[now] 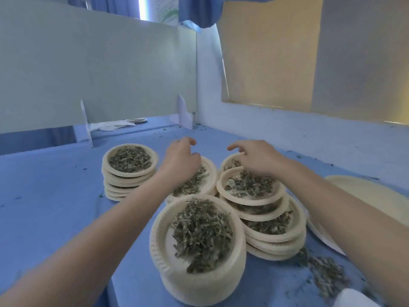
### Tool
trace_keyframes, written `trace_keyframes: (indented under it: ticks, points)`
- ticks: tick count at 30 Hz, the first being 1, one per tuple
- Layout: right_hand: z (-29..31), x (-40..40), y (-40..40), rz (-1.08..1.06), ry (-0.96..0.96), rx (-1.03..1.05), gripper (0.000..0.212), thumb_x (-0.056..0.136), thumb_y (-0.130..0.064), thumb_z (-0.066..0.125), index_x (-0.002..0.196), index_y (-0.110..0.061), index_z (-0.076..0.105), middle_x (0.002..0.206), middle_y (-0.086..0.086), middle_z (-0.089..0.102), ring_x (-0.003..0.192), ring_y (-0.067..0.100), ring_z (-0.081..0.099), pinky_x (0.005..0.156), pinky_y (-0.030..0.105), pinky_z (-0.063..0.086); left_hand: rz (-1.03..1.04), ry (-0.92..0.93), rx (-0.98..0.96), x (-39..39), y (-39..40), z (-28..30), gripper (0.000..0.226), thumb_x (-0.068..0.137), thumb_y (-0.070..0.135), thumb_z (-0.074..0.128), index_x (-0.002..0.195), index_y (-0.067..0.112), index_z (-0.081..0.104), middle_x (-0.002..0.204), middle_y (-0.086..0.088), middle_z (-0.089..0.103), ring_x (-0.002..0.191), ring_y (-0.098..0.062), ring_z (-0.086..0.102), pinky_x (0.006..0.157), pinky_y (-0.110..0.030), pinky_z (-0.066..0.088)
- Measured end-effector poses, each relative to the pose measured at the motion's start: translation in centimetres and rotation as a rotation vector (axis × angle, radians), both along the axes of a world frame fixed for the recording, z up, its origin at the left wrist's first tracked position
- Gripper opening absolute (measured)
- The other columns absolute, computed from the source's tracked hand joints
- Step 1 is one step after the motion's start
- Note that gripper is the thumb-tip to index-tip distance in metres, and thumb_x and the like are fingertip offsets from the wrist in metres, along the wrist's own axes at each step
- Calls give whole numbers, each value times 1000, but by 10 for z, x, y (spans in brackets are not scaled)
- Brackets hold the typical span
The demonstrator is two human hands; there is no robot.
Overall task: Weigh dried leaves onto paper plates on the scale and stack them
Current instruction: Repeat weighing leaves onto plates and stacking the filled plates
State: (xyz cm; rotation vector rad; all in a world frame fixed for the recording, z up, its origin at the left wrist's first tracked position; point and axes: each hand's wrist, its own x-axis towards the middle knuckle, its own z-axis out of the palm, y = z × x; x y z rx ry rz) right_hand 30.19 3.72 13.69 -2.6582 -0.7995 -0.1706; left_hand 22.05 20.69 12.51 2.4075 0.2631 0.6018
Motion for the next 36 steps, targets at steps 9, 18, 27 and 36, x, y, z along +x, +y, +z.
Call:
trace_keyframes:
  ticks: [9,18,27,36]
  points:
    - [18,-26,-166,-182,-26,41,42,87,-4,44,119,-23,63,124,5,61,114,18,54,86,19,38,-379,153,-123,36,-197,3,36,90,12,48,126,12,50,126,-7,56,113,-24,54,92,-31,44]
    - [-33,-4,-301,-483,192,-76,42,96,-27,44,129,-4,55,130,13,57,116,27,54,92,31,43,-312,358,175,82,-278,-43,32,89,7,43,120,2,48,110,-15,54,100,-28,54,73,-29,38]
    - [-64,9,-288,-586,299,285,26,81,-4,48,61,-6,31,55,1,24,48,17,23,51,31,24,-301,446,157,93,-280,-47,29,91,-1,33,67,15,32,64,-3,33,52,-13,29,44,-21,22]
    - [-3,-31,-281,-572,87,288,40,82,0,44,55,-17,21,51,1,19,46,15,16,47,26,15,-305,225,27,59,-273,15,7,90,-2,33,91,3,39,82,-6,40,71,-20,40,55,-27,34]
